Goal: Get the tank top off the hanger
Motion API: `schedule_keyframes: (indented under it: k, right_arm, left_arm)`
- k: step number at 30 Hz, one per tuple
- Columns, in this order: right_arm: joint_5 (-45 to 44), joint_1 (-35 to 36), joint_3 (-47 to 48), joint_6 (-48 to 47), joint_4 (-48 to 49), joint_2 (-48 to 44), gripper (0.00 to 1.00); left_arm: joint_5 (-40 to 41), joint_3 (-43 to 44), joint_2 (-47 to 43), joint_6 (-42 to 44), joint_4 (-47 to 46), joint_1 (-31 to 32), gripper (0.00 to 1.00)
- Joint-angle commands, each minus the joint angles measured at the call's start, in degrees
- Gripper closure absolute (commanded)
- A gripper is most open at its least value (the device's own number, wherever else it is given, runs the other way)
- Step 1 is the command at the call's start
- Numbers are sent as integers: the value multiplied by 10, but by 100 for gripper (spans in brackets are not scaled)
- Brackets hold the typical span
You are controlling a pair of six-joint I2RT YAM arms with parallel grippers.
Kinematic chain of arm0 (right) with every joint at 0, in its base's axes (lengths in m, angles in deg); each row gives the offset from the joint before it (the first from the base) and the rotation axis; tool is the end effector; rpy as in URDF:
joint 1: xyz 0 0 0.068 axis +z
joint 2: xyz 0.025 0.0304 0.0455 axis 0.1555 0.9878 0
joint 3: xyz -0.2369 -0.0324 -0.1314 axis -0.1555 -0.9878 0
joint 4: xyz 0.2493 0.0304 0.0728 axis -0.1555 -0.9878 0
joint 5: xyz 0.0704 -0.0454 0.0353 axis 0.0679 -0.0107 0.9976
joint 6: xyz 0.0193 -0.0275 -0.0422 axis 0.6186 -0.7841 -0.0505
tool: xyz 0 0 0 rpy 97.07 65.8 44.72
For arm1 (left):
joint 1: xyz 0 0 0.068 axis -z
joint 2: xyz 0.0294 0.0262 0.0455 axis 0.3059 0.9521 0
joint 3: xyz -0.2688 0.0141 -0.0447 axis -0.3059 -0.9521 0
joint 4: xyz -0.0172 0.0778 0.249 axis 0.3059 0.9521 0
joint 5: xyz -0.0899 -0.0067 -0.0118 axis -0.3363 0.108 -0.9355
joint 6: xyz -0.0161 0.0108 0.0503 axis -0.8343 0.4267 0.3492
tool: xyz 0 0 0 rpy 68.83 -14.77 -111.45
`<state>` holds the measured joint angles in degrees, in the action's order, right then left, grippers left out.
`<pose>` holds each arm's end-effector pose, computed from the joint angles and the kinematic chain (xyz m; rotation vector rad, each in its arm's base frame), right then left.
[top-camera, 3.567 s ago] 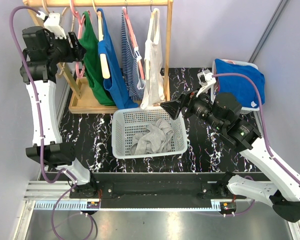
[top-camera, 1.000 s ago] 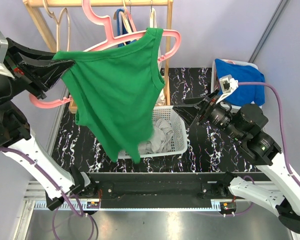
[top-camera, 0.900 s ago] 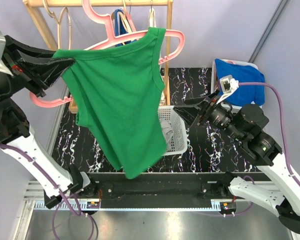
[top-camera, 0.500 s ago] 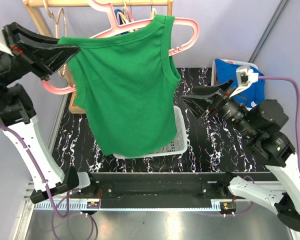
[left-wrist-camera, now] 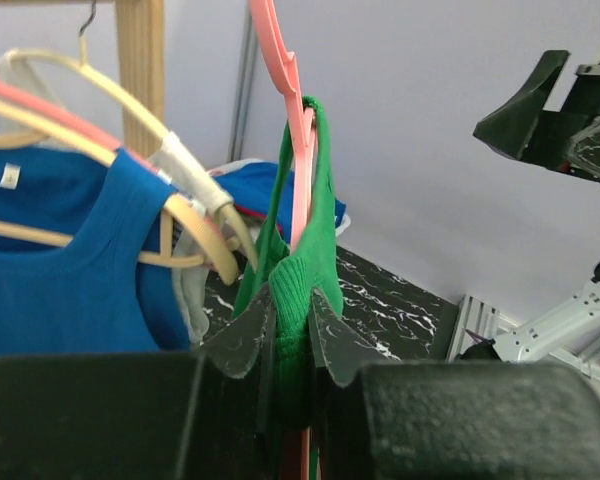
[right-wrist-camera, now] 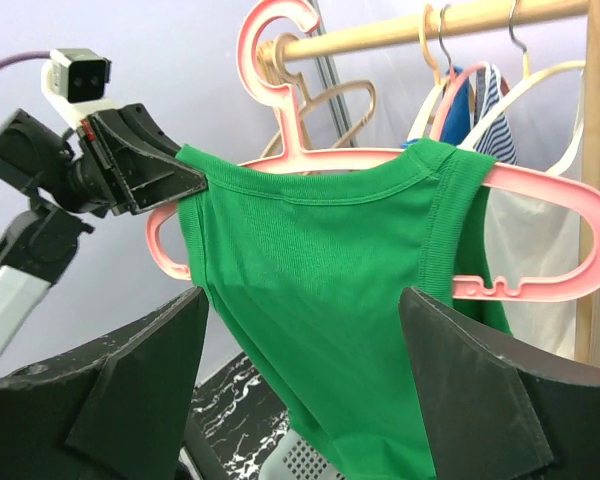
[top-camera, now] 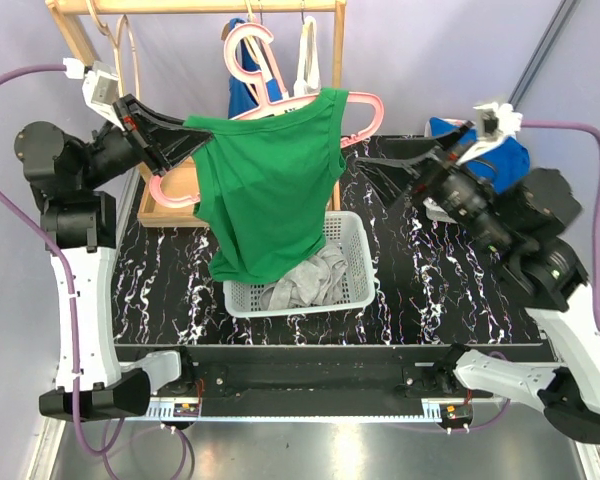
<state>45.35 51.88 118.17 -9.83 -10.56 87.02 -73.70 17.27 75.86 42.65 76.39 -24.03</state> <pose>0.1094 0.1040 0.5540 -0.3413 1.2925 0.9213 0.1881 -0.0119 0.5557 0.6051 1.3517 -1.0540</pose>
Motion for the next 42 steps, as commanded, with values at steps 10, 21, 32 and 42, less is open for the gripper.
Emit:
schedule_keyframes:
  k: [10, 21, 32, 42]
  right_arm:
    - [13, -3, -12, 10, 54, 65, 13]
    - [3, -6, -31, 30, 72, 93, 18]
    - [2, -29, -119, 71, 93, 52, 20]
    - [45, -59, -110, 97, 133, 79, 20]
  left_arm:
    - [52, -31, -38, 120, 85, 32, 100]
    - [27, -19, -54, 169, 121, 38, 100]
    - [23, -8, -60, 215, 157, 38, 100]
    - [37, -8, -60, 203, 156, 43, 100]
